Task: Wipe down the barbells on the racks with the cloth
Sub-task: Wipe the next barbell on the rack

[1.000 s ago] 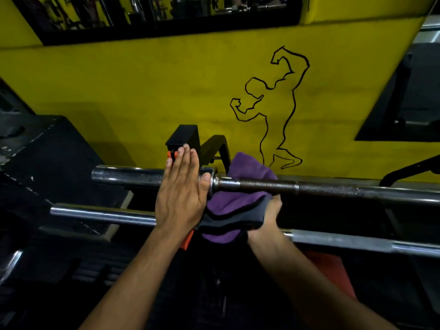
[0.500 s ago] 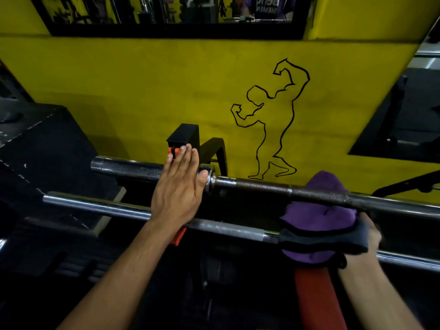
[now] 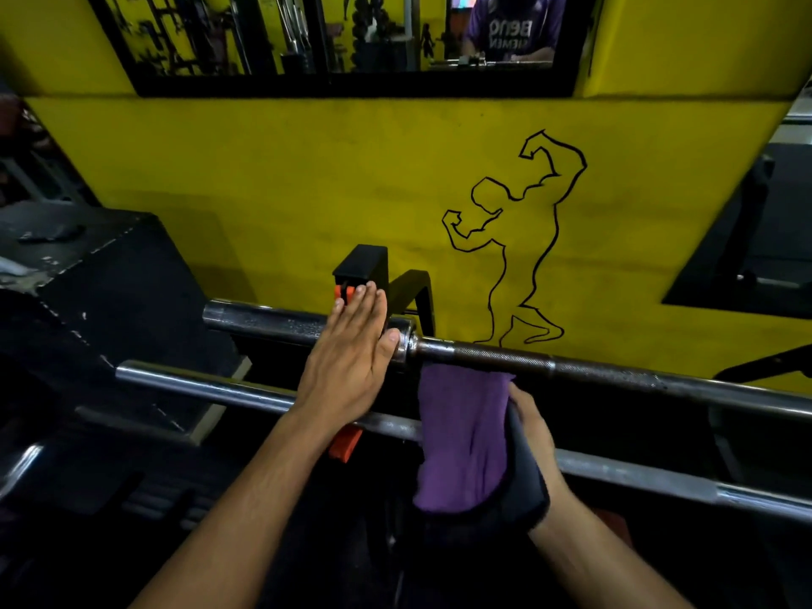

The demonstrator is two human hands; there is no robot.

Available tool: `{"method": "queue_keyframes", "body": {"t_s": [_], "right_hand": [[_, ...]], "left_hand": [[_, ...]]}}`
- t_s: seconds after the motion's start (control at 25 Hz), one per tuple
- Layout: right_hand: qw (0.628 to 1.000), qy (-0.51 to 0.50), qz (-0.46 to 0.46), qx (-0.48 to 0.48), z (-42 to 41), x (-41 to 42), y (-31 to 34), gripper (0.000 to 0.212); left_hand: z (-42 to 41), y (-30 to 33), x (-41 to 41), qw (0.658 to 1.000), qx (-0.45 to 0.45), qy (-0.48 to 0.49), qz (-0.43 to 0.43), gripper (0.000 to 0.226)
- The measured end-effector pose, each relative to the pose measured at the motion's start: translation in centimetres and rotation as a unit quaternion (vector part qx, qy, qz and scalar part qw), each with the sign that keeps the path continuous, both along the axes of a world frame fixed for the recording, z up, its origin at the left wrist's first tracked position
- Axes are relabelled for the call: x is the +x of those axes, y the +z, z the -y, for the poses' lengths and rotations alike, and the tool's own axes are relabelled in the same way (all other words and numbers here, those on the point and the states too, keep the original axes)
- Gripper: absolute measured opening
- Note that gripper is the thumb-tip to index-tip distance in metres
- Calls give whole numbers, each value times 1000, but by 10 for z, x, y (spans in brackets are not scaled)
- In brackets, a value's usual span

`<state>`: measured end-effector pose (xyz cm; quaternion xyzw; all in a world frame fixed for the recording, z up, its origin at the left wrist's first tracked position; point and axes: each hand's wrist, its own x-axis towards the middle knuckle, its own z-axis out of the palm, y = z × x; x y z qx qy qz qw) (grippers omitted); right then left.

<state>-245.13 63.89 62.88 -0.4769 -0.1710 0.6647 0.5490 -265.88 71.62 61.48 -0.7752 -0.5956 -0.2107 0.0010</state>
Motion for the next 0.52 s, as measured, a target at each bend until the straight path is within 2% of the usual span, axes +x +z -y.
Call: {"method": "queue_keyframes", "body": {"t_s": [0.08, 0.12, 0.16, 0.2, 0.24, 0.28, 0.36, 0.44, 0.48, 0.52], "right_hand": [[999, 13, 40, 22, 7, 13, 22, 23], [992, 24, 106, 66, 7, 21, 34, 23], [973, 35, 179, 139, 6, 25, 50, 27], [937, 40, 261, 229, -1, 29, 58, 36], [877, 50, 356, 317, -10, 30, 66, 44], [788, 79, 478, 380, -23, 30, 64, 45], [544, 180, 692, 440, -53, 28, 55, 55], [331, 266, 777, 464, -73, 24, 40, 59], [265, 286, 788, 477, -76, 23, 36, 58], [232, 298, 789, 485, -81, 25, 34, 57]], "left_hand": [[1, -2, -12, 999, -2, -8, 34, 74], [2, -3, -19, 999, 3, -1, 37, 72], [3, -4, -24, 1000, 9, 8, 27, 70], [4, -6, -28, 1000, 16, 16, 10, 70], [4, -7, -30, 1000, 23, 20, -5, 70], [5, -9, -30, 999, 30, 23, -12, 70], [4, -12, -29, 999, 36, 24, -11, 69], [4, -13, -31, 999, 40, 21, -15, 66], [3, -14, -32, 999, 42, 20, -19, 65], [3, -15, -32, 999, 44, 19, -21, 65]]}}
